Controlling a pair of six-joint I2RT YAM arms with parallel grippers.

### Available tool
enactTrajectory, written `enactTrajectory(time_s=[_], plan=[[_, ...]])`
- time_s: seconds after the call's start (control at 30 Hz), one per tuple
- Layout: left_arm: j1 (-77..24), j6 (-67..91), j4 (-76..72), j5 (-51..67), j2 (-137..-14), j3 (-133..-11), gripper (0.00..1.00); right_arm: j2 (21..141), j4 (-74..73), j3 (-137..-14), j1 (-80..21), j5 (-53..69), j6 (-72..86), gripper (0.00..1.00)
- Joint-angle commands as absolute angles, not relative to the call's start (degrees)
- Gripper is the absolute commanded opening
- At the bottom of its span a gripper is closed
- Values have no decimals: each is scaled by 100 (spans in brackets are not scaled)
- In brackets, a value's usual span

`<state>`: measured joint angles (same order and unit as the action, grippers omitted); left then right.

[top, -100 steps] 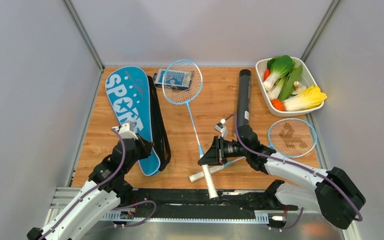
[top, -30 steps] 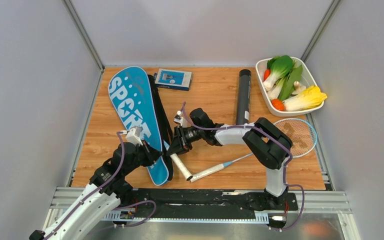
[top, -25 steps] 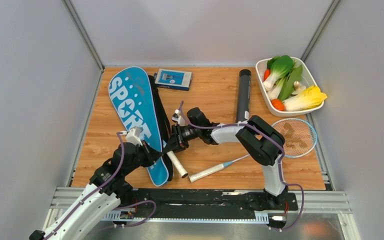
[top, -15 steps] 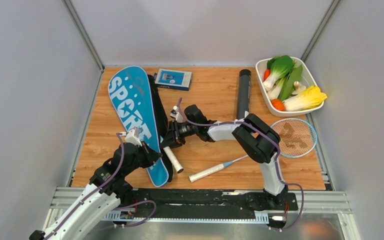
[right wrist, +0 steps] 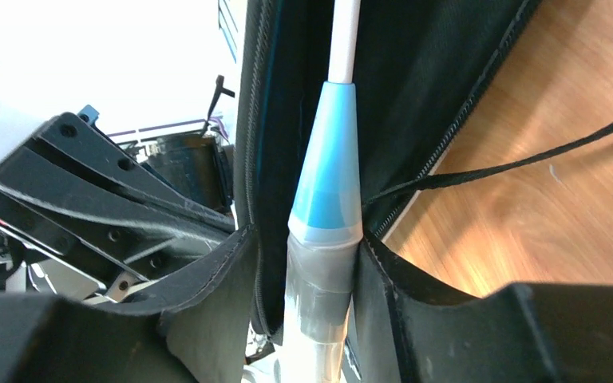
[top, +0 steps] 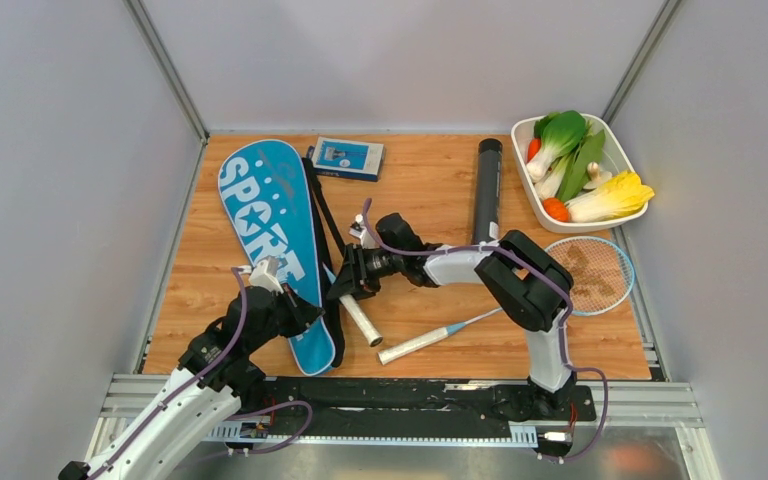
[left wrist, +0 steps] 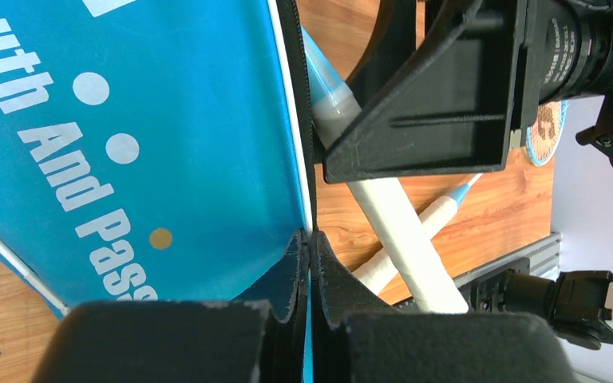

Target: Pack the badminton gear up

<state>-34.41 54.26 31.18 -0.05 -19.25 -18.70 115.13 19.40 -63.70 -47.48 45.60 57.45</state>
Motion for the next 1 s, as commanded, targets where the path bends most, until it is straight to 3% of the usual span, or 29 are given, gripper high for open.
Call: enactTrajectory(time_s=[0.0,0.13,0.27,0.33,0.67,0.97], plan=[[-3445,5516,2901,18,-1907,-1996,0,11076,1907,-6067,-4740,4695,5337,50],[-3450,5511,2845,18,-1982,-1999,0,10973,1889,-5928,-4743,4750,5189,60],[-3445,5503,2823,19,-2051,-2001,0,10944,1898,-5864,-4729,4789,5135,60],[-3445,5494,2828,18,-2057,-1996,0,10938,1907,-5833,-4722,4822,5105,55],[-3445,5470,2806,18,-2054,-1932,0,10966,2754,-5703,-4615,4856,5710,3],[-3445,5740,2627,339,-1892,-1836,0,11652,3481,-6363,-4780,4180,6748,0]])
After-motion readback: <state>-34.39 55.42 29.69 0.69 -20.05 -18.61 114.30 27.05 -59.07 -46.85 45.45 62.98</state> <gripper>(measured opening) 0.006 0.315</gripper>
